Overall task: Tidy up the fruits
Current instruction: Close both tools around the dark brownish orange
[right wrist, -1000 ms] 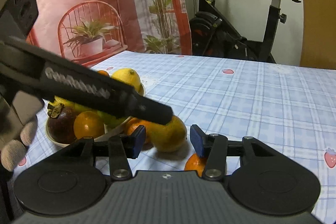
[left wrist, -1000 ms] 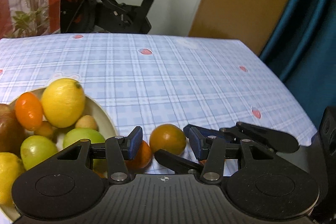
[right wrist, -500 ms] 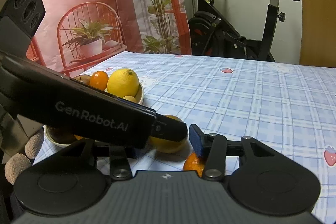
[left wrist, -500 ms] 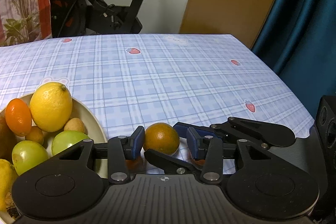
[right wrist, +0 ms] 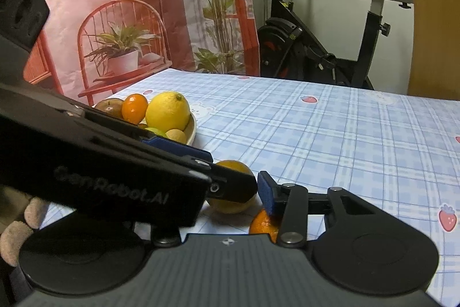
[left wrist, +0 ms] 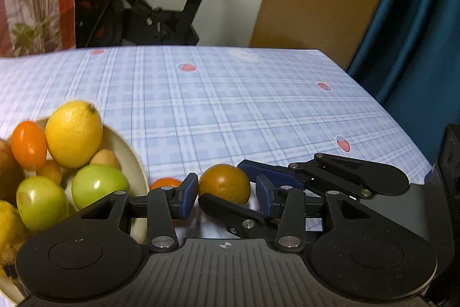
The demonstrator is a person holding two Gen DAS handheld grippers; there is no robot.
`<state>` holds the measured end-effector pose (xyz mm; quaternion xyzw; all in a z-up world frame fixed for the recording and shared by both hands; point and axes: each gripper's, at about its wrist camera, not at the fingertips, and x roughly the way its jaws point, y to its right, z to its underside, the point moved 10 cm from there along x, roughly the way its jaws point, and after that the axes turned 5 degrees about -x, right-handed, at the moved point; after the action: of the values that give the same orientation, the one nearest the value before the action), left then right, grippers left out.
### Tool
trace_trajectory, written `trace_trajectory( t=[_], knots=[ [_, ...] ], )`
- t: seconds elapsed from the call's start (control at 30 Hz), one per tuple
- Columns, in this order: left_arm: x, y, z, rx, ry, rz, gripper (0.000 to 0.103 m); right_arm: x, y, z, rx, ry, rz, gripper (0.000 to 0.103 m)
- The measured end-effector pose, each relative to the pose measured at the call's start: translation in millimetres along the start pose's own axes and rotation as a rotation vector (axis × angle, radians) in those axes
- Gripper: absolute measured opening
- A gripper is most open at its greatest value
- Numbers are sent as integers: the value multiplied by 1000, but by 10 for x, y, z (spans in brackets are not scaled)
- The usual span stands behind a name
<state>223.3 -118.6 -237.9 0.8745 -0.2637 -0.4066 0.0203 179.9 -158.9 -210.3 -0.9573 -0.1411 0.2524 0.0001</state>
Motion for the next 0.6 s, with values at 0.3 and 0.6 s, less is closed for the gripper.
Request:
trace_trajectory(
  t=[0.3,0.6],
  knots=[
    [19,38,27,13,-2,-27,45,-3,-40,24,-20,-15,3,45],
    [-41,71,64,18,35,-43,45,21,-98,30,-55,-29,16,45]
  ],
)
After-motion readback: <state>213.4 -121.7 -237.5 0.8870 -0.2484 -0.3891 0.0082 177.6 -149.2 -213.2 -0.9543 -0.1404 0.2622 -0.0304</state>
